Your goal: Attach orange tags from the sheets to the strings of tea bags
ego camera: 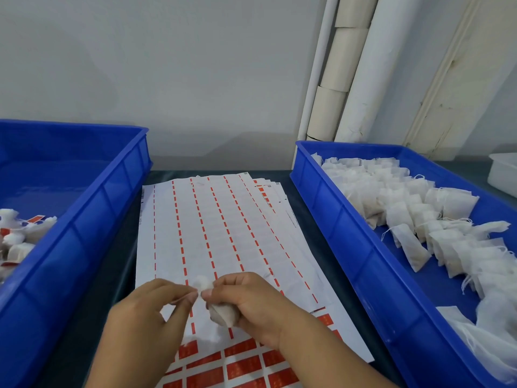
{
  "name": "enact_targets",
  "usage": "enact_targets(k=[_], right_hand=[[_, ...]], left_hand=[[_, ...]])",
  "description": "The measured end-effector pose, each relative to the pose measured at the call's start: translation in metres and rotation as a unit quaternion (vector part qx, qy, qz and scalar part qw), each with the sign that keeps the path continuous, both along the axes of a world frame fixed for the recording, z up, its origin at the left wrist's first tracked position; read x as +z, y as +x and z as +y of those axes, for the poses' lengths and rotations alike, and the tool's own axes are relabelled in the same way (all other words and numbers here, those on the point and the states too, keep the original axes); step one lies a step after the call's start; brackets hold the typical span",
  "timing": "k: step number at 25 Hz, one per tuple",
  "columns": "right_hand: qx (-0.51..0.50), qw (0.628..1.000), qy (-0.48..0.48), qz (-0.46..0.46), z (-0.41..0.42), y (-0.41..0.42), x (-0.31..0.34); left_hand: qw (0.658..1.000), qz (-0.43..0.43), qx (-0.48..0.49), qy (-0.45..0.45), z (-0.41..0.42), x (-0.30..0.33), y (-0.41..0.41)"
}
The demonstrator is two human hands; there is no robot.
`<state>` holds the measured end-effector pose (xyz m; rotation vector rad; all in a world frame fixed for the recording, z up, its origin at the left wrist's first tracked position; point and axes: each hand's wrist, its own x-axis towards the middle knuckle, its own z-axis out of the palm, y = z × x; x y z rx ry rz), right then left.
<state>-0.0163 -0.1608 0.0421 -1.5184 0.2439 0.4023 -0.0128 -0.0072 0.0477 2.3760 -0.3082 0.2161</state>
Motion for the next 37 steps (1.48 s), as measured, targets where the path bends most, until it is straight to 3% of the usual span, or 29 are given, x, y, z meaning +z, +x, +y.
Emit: enact_targets(k=[5,10,14,17,19,23,31,37], right_hand=[[0.004,1.000,-0.026,-0.006,-0.016,-0.007,-0.011],[0.109,0.989,-0.086,-0.057,-0.028,-0.009,-0.003],[0.121,0.987,0.039,-0.101,-0.023,-0.002,0.007],[0.092,0.986,0.104,-0.092,-0.016,0.001,0.000],[0.061,0.992,0.084,-0.074,-0.011,0.000,-0.009],[0.010,0.998,0.033,-0.055,-0.001,-0.002,-0.025],[-0.050,0.996,-0.028,-0.076,0.010,-0.005,-0.033],[-0.050,0.994,-0.043,-0.089,0.011,-0.007,-0.036]], left_hand=[[0.990,0.057,0.068,-0.112,0.000,0.008,0.016],[0.992,0.014,0.070,-0.107,-0.006,0.008,0.027],[0.993,0.034,0.023,-0.112,-0.014,0.001,0.029],[0.985,0.052,0.051,-0.155,-0.002,-0.001,0.031],[0.989,0.077,0.060,-0.114,0.013,-0.008,0.024],[0.991,0.089,0.010,0.098,0.028,-0.033,-0.007],[0.986,0.037,-0.043,0.158,0.027,-0.063,-0.026],[0.989,0.013,-0.029,0.142,0.019,-0.073,-0.033]])
